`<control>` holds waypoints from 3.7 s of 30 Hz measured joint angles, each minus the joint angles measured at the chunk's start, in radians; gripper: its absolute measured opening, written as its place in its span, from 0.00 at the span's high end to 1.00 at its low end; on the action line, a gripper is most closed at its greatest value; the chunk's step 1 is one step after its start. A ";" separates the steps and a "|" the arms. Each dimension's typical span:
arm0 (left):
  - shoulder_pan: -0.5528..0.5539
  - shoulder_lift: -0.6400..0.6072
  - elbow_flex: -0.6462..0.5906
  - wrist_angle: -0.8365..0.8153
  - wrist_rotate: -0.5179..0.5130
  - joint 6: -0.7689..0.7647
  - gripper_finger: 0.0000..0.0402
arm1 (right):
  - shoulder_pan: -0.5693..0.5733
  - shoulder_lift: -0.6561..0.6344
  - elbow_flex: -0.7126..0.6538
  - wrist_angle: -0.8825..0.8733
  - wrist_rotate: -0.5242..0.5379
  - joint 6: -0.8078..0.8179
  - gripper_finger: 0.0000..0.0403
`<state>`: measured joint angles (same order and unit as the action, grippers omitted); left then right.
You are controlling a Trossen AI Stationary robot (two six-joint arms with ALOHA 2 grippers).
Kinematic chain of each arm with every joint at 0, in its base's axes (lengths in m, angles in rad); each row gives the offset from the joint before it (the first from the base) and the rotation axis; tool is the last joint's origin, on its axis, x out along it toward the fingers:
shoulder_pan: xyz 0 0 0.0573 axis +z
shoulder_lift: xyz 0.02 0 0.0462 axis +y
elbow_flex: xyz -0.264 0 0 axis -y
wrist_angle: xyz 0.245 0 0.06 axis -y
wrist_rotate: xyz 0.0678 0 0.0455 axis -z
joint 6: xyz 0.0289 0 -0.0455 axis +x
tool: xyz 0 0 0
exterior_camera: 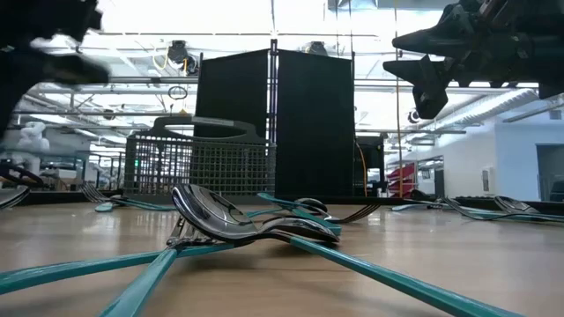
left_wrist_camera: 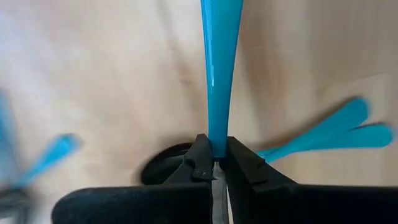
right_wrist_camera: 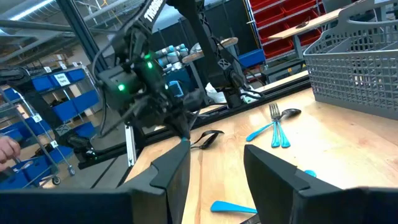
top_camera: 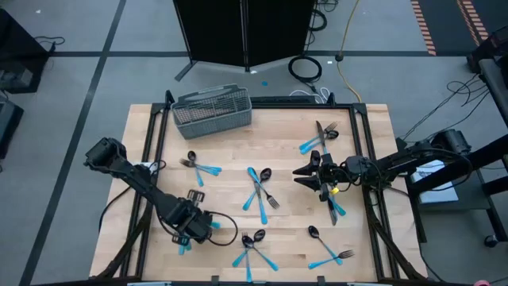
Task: Sort silverware
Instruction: Put the blue knife into the silverware basket
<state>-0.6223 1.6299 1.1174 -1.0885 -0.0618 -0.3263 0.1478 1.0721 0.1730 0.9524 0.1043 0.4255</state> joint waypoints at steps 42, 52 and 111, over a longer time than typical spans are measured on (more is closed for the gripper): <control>0.970 -0.002 0.196 -0.401 -1.101 1.101 0.98 | 0.000 0.000 0.000 -0.066 0.000 0.000 0.64; 0.983 0.001 0.196 -0.135 -1.073 1.415 0.97 | 0.000 0.000 0.000 -0.067 0.000 0.008 0.64; 0.866 -0.008 0.283 -0.072 -0.848 1.194 0.58 | 0.006 0.000 0.000 -0.081 -0.001 0.040 0.64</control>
<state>0.2437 1.6219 1.4008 -1.1605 -0.9102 0.8681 0.1535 1.0718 0.1730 0.8715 0.1032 0.4654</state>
